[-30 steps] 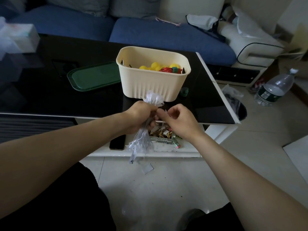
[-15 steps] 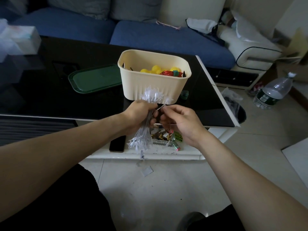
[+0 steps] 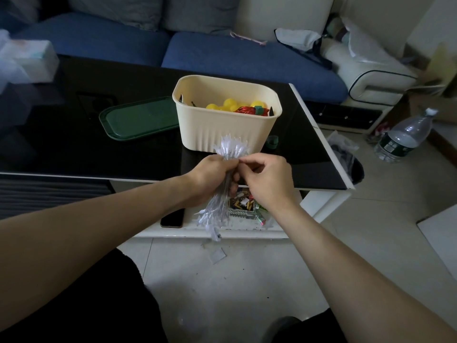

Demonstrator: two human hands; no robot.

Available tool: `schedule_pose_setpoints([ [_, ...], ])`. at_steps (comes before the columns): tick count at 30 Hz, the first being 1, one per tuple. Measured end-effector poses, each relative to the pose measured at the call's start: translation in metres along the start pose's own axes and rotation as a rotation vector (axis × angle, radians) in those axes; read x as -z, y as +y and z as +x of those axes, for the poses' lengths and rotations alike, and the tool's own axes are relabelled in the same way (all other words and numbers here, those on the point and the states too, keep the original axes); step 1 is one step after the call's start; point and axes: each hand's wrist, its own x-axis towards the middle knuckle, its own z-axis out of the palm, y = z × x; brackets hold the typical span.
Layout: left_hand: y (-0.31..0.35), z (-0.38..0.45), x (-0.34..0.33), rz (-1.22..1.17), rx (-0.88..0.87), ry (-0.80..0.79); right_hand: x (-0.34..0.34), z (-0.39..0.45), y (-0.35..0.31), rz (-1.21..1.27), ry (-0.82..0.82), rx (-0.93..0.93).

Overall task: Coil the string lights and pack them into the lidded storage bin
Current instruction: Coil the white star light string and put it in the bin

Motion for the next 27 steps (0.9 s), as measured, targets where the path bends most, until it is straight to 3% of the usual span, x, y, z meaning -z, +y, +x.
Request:
schedule_pose_setpoints([
  [2,-0.002,0.002,0.001,0.036,-0.029,0.048,0.001,0.000,-0.004,-0.137,-0.092,0.070],
  [6,-0.002,0.005,0.008,0.079,-0.039,0.157,0.004,0.000,-0.001,-0.165,-0.448,-0.037],
  [10,0.000,0.003,0.009,0.022,-0.003,0.156,0.013,0.001,0.006,-0.233,-0.563,-0.066],
  [13,0.002,0.002,0.005,-0.039,0.009,0.174,0.014,-0.001,0.002,-0.199,-0.534,-0.032],
  [17,0.009,0.003,0.001,-0.078,-0.035,0.324,0.014,0.001,0.001,-0.026,-0.230,-0.053],
  [19,0.017,0.002,0.002,-0.155,-0.044,0.325,0.019,0.003,0.006,0.000,-0.141,-0.062],
  [22,0.030,-0.001,0.005,-0.338,-0.070,0.286,0.029,0.004,0.013,-0.019,-0.255,-0.077],
  [25,0.040,-0.004,0.006,-0.449,-0.122,0.281,0.030,0.002,0.015,-0.190,-0.421,-0.048],
  [27,0.043,-0.007,0.004,-0.458,-0.137,0.259,0.030,0.003,0.016,-0.259,-0.406,-0.041],
])
